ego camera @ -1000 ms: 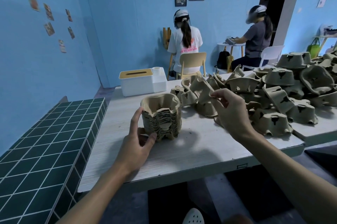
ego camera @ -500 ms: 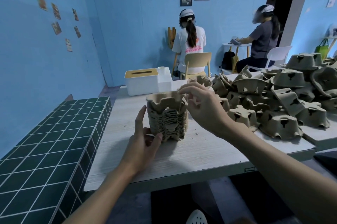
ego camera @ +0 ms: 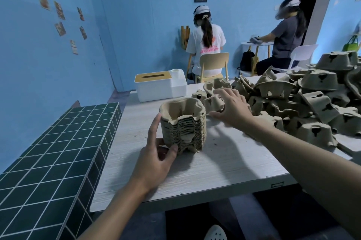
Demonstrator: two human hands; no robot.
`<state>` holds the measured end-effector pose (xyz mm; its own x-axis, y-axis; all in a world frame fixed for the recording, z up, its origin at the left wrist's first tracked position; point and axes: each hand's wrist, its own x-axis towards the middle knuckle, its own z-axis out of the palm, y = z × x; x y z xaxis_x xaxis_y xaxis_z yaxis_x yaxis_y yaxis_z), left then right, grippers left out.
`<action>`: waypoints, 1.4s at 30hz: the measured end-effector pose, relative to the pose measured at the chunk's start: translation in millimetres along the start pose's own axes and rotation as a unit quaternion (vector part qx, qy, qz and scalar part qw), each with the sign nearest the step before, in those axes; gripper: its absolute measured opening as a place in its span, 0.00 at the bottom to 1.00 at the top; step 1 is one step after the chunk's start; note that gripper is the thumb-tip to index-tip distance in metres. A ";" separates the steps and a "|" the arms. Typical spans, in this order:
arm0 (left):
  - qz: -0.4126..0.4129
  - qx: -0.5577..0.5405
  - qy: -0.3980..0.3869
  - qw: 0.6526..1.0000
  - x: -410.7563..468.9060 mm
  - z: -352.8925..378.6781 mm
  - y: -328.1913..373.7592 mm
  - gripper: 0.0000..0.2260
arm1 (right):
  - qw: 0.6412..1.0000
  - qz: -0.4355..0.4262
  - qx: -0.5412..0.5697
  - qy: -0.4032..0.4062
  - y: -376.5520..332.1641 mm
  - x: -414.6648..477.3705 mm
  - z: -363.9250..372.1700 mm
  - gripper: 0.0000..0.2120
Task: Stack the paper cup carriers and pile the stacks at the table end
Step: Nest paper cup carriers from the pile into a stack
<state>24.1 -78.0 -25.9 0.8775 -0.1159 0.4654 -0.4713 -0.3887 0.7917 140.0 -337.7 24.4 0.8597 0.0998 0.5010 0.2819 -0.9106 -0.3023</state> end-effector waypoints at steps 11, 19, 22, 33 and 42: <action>-0.008 -0.021 0.000 1.000 0.0 0.4 -1.0 0.40 | 0.995 0.019 -0.062 -0.072 13.4 27.7 21.2 0.36; -0.003 -0.023 -0.001 1.000 0.1 1.1 -1.7 0.41 | 1.000 0.014 0.004 0.009 6.7 20.4 10.8 0.29; -0.007 -0.025 0.003 1.000 -0.2 1.4 0.1 0.40 | 0.990 -0.001 0.125 0.068 -4.9 10.2 -2.6 0.26; 0.010 0.001 -0.002 1.000 0.0 0.1 1.6 0.39 | 0.867 0.084 0.486 0.071 -74.3 -18.9 -81.5 0.16; 0.032 0.015 0.004 0.999 0.5 0.6 -3.5 0.40 | 0.870 0.140 0.472 0.008 -110.7 -23.4 -65.7 0.23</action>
<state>26.2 -77.3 -28.6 0.8450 -0.1341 0.5177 -0.5232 -0.4081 0.7482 60.7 -265.6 99.4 0.9469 -0.0861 0.3099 0.2936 -0.1620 -0.9421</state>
